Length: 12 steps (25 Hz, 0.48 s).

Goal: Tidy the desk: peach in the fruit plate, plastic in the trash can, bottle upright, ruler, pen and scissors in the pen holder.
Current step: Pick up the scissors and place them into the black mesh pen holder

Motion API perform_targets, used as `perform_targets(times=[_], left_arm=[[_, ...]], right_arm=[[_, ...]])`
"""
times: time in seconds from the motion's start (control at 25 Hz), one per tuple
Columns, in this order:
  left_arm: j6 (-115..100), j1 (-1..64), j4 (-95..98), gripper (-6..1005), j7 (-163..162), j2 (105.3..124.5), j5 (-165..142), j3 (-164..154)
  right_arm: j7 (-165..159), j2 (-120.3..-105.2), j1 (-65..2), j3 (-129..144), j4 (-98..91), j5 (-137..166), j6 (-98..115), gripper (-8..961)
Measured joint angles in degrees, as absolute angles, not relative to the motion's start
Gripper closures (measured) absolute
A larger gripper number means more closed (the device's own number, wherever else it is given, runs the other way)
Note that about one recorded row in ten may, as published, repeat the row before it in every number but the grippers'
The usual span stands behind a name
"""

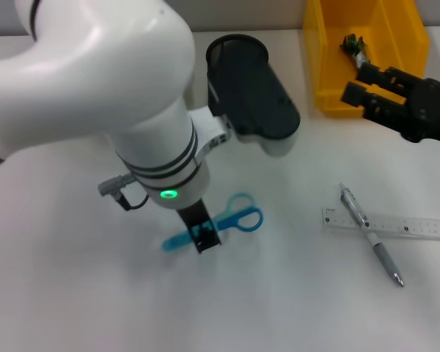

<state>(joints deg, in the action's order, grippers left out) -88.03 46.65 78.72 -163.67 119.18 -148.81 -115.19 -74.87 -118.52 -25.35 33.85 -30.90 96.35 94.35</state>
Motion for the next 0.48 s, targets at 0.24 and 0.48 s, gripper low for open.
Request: perform_targets(times=[0.24,0.48], left_arm=[[-86.5,45.1,85.1,765,-163.3,119.15,-148.8,-110.2],[-86.0,44.3,90.1,765,-161.6,119.09,-147.7,-105.3]], right_arm=[[-72.5,-118.74,-20.7,29.0,-30.7,95.4,96.9,302],[-71.3,-118.85,-18.7,27.2,-30.0,95.3,97.7,303]])
